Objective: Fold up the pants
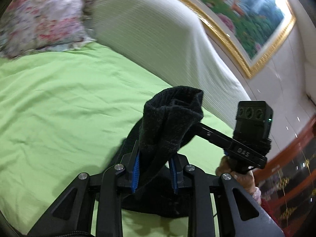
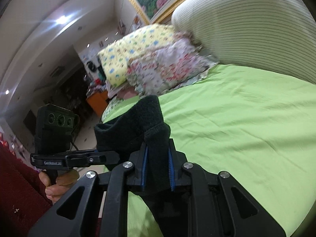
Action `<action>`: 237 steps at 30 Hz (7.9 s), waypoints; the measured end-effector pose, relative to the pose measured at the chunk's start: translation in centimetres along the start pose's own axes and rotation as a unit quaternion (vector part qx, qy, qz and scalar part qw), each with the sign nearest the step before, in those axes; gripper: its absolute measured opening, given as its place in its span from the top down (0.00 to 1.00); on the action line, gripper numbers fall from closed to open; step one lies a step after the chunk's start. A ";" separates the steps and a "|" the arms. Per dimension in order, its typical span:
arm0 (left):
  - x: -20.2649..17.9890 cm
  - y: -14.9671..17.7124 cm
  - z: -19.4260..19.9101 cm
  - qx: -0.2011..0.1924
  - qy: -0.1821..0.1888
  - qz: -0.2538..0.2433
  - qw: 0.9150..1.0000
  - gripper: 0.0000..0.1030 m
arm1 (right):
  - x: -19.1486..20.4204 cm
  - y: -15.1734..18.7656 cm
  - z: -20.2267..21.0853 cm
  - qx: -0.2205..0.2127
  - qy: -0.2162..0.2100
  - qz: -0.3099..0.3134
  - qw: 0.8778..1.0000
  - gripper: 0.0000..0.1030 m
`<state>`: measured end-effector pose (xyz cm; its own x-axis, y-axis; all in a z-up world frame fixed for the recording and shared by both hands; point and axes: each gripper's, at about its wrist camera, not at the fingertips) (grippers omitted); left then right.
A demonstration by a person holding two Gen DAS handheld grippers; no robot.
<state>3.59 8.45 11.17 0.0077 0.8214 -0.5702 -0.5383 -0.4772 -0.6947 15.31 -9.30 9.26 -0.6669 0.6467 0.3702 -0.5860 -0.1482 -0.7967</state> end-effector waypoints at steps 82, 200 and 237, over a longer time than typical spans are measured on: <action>0.3 7.7 -8.4 0.110 -0.044 -0.034 0.992 0.20 | 3.6 11.4 11.9 -0.110 0.418 -0.114 0.895 0.11; 9.7 0.6 -16.0 0.070 -0.137 -0.055 0.987 0.48 | -8.5 8.6 0.8 -0.079 0.282 -0.146 0.945 0.53; 6.5 5.6 -9.3 0.037 -0.200 -0.125 0.971 0.20 | 0.5 12.1 2.9 -0.101 0.343 0.004 0.934 0.20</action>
<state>8.50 8.20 -0.49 -0.1730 0.9715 -0.1619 -0.6208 -0.2352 -0.7479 6.55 -12.92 1.15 -0.1792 0.9835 0.0255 -0.4369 -0.0563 -0.8978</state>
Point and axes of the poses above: each gripper's, at about its wrist camera, not at the fingertips, and z roughly against the way its jaws point, x to its left, y to its underside, and after that the axes turned 9 degrees about -x, right-handed
